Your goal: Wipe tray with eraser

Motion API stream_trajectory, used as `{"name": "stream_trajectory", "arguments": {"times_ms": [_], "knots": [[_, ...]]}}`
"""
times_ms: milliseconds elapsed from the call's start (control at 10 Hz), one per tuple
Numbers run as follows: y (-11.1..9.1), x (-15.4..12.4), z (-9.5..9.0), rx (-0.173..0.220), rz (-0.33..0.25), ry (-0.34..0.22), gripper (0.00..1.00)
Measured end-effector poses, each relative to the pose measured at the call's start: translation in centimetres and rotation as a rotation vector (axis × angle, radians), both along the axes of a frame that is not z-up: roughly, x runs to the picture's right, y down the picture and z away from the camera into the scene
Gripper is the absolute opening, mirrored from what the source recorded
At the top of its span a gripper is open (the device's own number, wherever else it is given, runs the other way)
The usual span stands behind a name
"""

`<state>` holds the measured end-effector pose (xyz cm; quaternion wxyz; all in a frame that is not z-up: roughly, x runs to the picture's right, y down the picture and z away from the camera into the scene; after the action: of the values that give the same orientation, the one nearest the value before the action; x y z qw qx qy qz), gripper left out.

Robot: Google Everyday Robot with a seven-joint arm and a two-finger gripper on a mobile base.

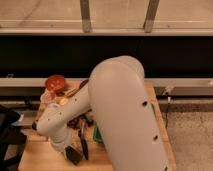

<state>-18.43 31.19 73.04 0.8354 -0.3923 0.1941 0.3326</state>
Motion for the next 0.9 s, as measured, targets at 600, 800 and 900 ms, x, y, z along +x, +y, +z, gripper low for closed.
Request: {"name": "stream_trajectory", "arguments": {"times_ms": [600,800,900], "knots": [[-8.3,0.9,-3.5,0.001,0.072,-0.064,0.00],[-12.1,2.5,-2.8,0.000,0.118,-0.031,0.00],[-13.4,3.7,-2.4,-0.002,0.142,-0.005,0.00]]}}
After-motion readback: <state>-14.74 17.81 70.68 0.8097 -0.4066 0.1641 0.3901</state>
